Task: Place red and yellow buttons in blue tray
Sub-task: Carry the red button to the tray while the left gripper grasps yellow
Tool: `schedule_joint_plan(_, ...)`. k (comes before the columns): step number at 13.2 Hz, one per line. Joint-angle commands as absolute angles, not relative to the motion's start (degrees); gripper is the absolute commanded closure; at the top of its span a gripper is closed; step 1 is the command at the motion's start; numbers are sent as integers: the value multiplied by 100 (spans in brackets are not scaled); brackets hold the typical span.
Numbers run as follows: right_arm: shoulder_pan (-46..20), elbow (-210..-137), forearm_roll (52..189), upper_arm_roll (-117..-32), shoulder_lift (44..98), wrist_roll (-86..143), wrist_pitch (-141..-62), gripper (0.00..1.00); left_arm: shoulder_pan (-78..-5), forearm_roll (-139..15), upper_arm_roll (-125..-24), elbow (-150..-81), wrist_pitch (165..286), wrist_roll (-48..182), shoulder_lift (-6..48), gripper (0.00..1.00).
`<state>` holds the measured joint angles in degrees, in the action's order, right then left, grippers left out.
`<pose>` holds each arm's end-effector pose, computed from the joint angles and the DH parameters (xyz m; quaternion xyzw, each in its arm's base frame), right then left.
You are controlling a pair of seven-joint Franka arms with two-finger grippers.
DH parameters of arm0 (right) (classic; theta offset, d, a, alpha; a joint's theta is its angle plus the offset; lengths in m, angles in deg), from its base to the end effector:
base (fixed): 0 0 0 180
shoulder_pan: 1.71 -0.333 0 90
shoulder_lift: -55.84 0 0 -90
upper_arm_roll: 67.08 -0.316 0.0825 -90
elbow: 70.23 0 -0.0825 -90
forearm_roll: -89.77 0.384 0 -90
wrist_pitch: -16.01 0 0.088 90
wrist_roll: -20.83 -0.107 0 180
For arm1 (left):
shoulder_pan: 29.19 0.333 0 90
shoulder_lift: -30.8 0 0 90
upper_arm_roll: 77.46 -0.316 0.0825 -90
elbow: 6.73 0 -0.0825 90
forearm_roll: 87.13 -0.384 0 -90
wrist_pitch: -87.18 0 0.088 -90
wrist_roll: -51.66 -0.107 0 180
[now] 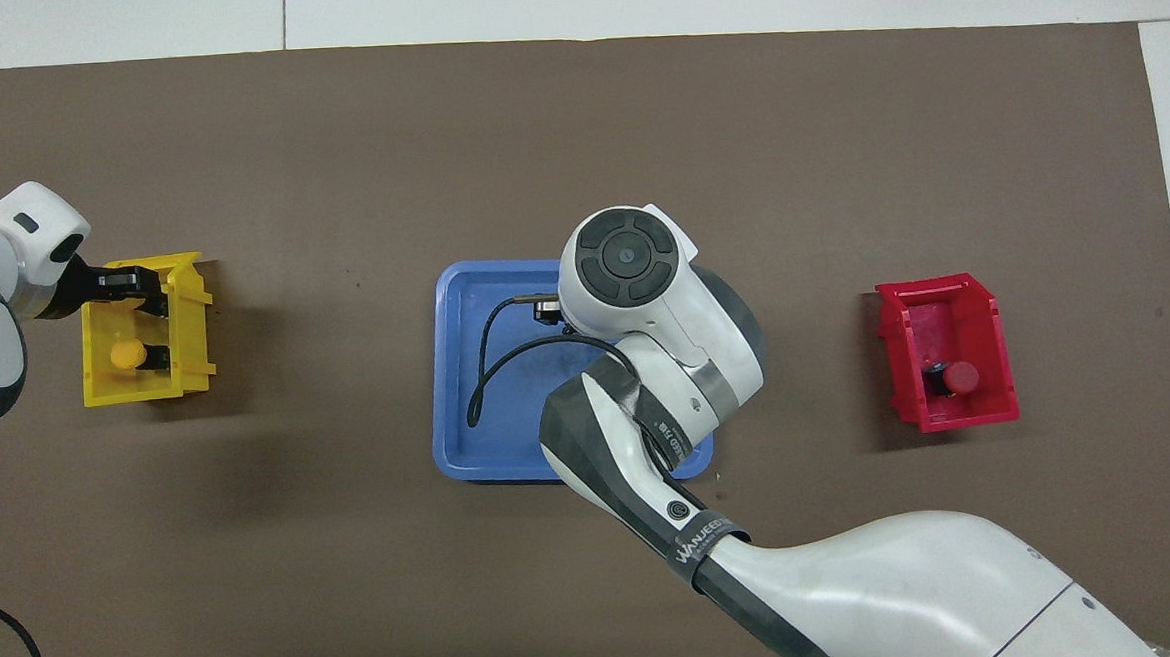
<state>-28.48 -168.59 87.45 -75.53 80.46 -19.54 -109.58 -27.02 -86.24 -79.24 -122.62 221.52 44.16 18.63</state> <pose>0.5507 0.3753 0.3459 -0.9987 0.0409 -0.0116 0.0263 0.5983 0.0405 0.3561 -0.9981 0.0263 -0.0548 0.0029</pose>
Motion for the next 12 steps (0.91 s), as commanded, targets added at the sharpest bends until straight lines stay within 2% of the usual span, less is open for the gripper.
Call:
schedule_joint_plan(1,-2869,-17113,8617,-7543,7905,-2101,-11126,57,-2690,-8721,-7895,-12354,22253,4682,1850,99)
schedule_joint_plan(2,-2869,-17165,8608,-7535,7896,-2101,-11222,43,-2708,-8730,-7895,-12162,21948,4691,1850,99)
schedule_joint_plan(4,-2861,-17070,8573,-7526,7905,-2075,-11223,29,-2760,-8965,-7921,-11268,20887,4648,1850,99)
schedule_joint_plan(6,-2773,-16693,8432,-7500,7878,-2057,-10987,29,-2970,-9398,-7904,-10267,19755,4683,1850,99)
schedule_joint_plan(7,-2668,-16352,8406,-7473,7843,-2013,-10628,29,-3215,-9416,-7904,-9775,19156,4848,1833,99)
schedule_joint_plan(8,-2319,-16035,8362,-7482,7765,-1822,-10051,29,-3505,-9407,-7895,-9700,19063,5520,1858,99)
schedule_joint_plan(9,-2037,-16041,8379,-7490,7520,-1271,-9740,29,-3864,-9407,-7869,-9751,19062,6292,1894,99)
schedule_joint_plan(12,-931,-16854,8563,-7508,6581,354,-9132,29,-4893,-9232,-7860,-10189,19473,7553,2069,99)
